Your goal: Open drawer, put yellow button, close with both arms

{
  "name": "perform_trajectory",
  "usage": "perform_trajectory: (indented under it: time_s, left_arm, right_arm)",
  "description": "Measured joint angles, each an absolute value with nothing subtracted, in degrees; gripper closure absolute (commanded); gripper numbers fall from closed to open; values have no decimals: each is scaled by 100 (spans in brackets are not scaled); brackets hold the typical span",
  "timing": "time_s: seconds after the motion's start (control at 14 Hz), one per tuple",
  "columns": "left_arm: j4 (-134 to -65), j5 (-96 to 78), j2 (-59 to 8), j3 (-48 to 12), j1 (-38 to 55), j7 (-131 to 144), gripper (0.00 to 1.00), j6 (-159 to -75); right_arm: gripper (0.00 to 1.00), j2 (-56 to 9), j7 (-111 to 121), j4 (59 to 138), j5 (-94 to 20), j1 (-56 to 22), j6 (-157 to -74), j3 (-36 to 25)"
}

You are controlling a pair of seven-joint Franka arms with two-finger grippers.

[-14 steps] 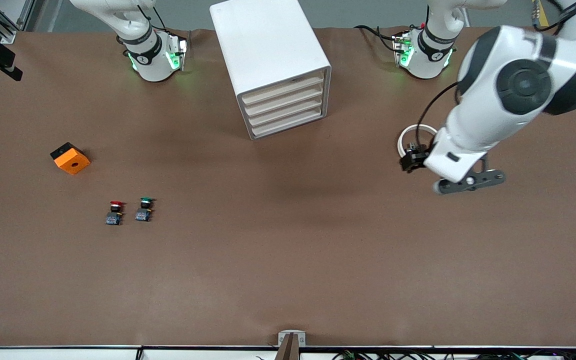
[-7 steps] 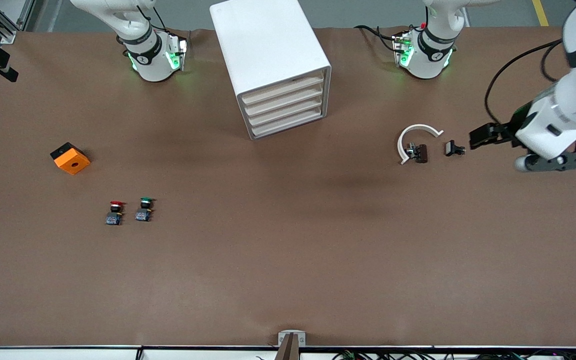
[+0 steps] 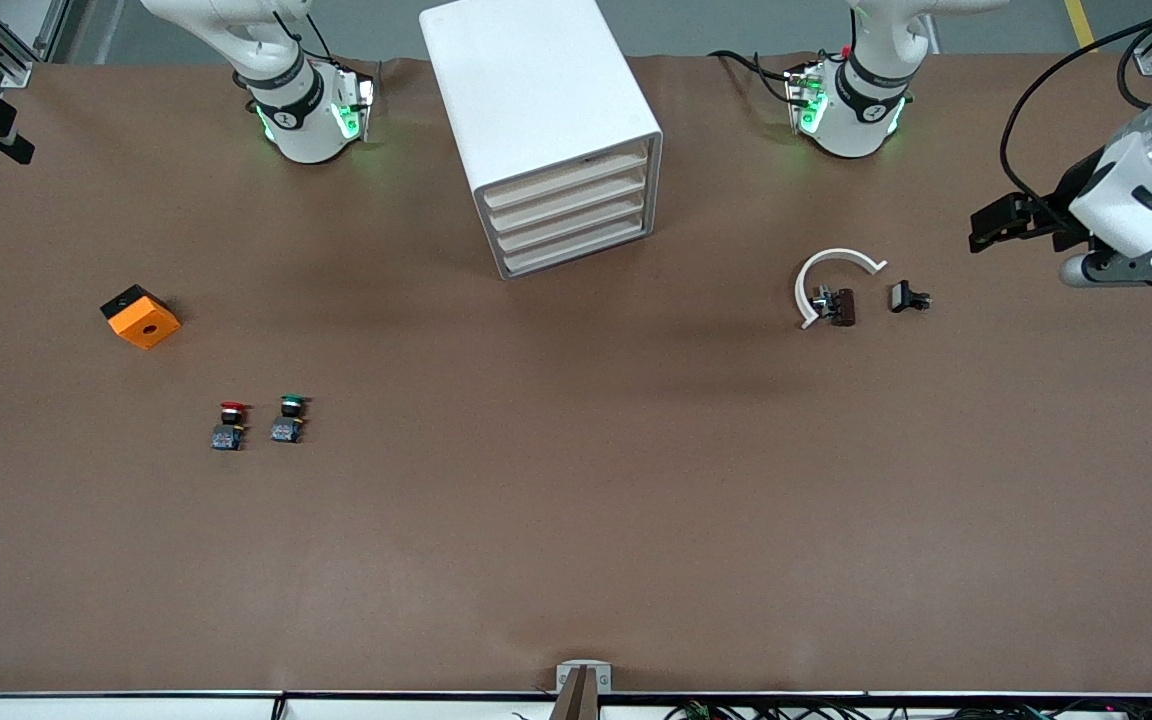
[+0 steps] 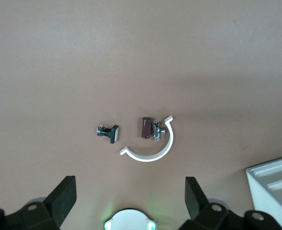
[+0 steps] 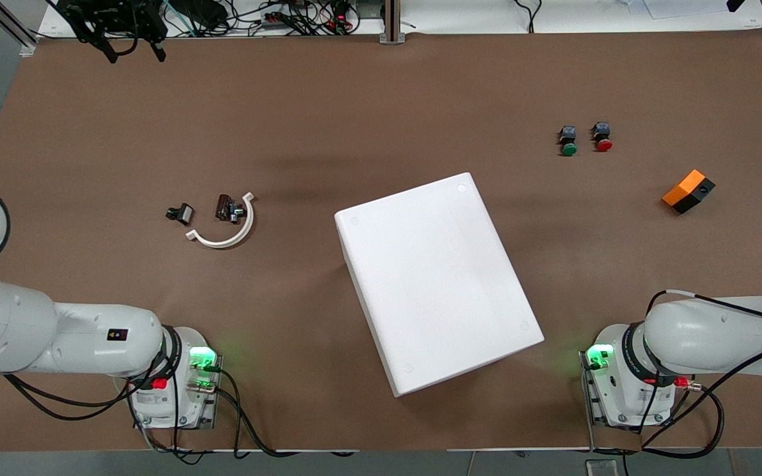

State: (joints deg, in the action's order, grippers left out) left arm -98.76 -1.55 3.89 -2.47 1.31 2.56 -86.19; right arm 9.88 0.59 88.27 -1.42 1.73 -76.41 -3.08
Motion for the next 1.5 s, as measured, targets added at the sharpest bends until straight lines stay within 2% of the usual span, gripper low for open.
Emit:
perform_trajectory:
  time_s: [0.36,0.5,1.5]
  left_arm:
    - [-11089,-155,1325,-110,71,-177,0,-9308]
    - [-11261,-155,1518,-117,74,-86,0,-9505]
    - [-10182,-155,1107,-133,98,418,0,-9569]
  right_arm:
    - [0,988,66,8829,-145,173,-7641,-292]
    - [0,988,69,8829,-145,172,-7641,-285]
    - [0,988,202,8830,-144,172,-7760,-275]
